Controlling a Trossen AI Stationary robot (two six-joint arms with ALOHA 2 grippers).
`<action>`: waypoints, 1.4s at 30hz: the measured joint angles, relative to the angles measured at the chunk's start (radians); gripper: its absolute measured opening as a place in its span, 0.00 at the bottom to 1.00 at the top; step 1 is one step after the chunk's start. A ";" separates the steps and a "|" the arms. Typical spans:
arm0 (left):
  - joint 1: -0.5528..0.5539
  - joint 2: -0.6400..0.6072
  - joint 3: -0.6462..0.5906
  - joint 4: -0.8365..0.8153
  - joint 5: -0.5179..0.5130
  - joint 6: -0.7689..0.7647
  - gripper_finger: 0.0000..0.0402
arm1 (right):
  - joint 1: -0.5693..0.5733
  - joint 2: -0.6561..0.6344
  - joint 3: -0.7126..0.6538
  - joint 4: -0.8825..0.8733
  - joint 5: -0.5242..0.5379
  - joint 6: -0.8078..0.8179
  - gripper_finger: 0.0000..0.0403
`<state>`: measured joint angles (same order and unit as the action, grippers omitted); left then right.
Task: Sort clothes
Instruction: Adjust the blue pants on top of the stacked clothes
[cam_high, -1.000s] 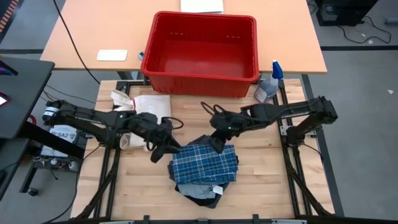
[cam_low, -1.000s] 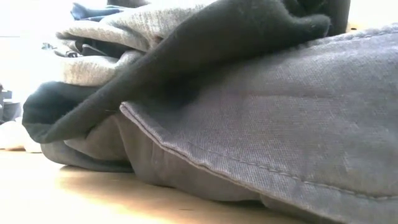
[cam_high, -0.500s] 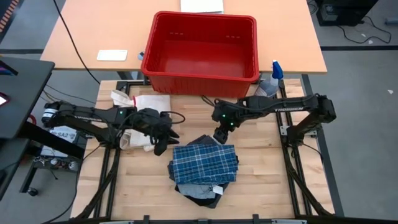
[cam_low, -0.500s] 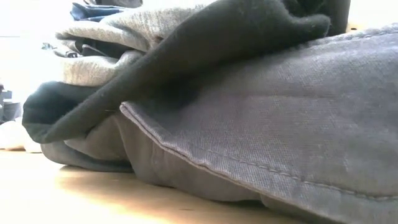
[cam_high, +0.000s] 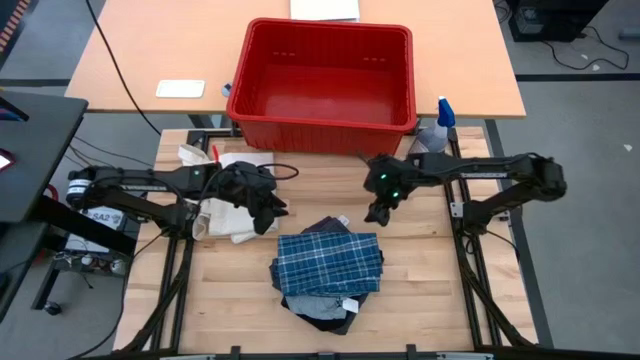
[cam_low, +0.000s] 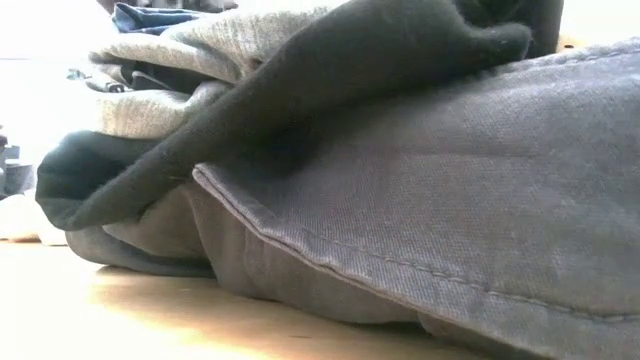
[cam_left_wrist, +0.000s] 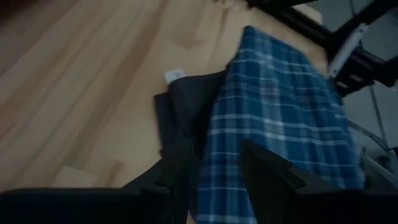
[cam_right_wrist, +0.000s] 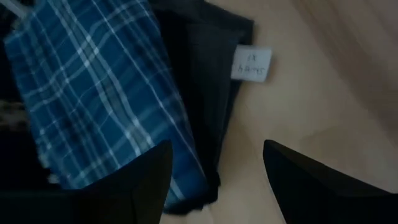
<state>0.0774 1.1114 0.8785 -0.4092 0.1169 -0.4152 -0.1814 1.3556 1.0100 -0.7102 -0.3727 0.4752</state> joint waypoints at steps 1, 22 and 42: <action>0.006 0.000 -0.014 0.007 0.002 0.000 0.34 | -0.017 -0.022 -0.027 0.008 -0.028 0.000 0.64; 0.068 0.002 -0.361 0.377 0.279 -0.558 0.55 | -0.052 -0.062 -0.311 0.385 -0.272 0.161 0.80; 0.047 0.274 -0.360 0.870 0.718 -0.774 0.70 | 0.233 -0.016 -0.105 0.354 -0.053 0.203 0.86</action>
<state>0.1244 1.3852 0.5186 0.4611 0.8345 -1.1893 0.0513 1.3396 0.9054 -0.3565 -0.4261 0.6787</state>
